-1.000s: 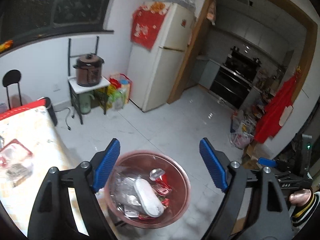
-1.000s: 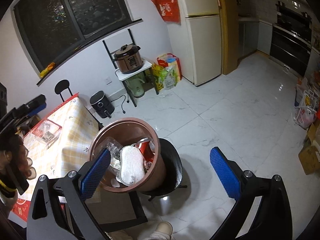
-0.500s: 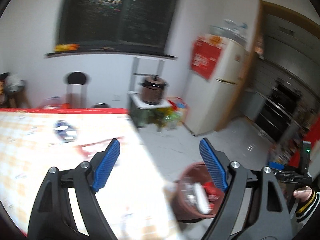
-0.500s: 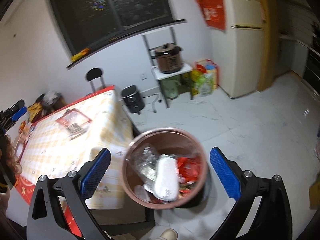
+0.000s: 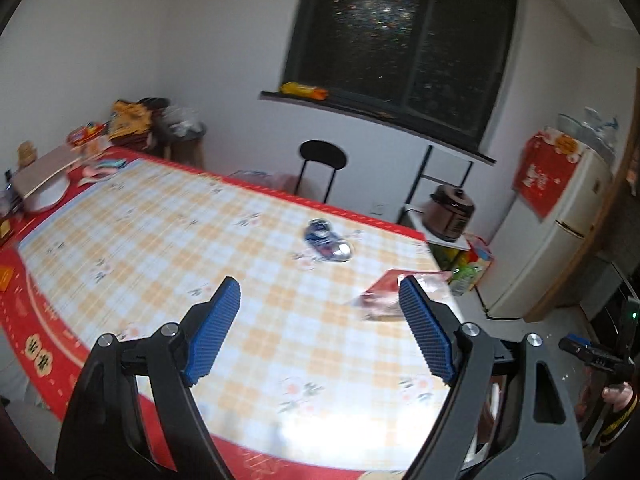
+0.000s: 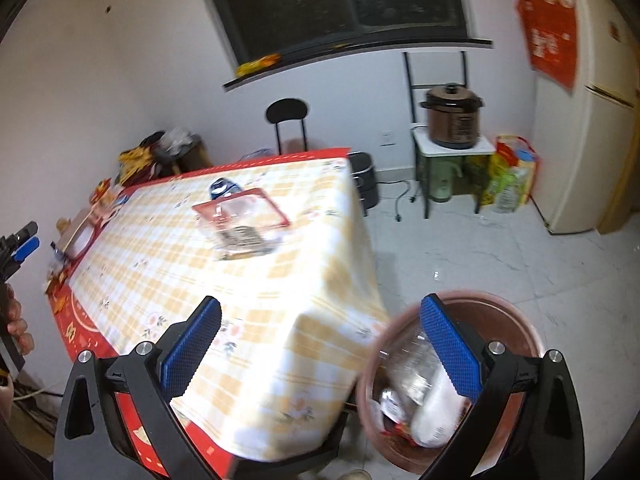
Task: Collect trash
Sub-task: 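Grasp the red-labelled clear tray with the right tool while the left tool grasps the blue Pepsi can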
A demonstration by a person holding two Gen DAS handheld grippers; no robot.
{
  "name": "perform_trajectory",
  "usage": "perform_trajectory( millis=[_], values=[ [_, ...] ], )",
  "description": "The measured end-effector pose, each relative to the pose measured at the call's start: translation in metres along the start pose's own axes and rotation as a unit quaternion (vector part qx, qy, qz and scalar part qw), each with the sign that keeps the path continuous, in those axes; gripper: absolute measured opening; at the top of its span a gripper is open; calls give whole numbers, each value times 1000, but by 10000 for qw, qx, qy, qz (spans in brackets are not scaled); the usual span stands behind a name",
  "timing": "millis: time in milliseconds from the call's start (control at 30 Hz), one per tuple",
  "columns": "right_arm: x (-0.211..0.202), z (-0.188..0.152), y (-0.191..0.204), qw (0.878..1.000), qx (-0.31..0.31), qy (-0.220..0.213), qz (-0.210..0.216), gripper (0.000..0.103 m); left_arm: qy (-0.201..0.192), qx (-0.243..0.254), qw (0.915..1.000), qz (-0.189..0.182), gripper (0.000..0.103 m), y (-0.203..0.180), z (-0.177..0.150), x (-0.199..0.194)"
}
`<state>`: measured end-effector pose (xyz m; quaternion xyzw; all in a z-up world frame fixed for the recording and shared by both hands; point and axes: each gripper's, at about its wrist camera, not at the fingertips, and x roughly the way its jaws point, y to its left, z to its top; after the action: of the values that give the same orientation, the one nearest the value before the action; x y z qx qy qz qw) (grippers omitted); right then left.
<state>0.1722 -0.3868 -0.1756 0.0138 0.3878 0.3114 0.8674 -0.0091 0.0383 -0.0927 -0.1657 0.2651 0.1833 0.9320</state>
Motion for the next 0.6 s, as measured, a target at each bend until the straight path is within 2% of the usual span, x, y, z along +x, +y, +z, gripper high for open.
perform_trajectory(
  millis=[100,267,467,600],
  values=[
    [16,10,26,10000,16,31,10,98,103,-114,9999,24,81,25,-7,8],
    [39,25,59,9994,291,45,-182,98,341,-176,9990,-246,81,57,-4,46],
    [75,47,93,9941,979,230,-412,98,583,-7,9958,-710,81,89,14,107],
    [109,64,116,9833,1635,299,-735,98,693,269,9925,-971,81,109,29,146]
  ],
)
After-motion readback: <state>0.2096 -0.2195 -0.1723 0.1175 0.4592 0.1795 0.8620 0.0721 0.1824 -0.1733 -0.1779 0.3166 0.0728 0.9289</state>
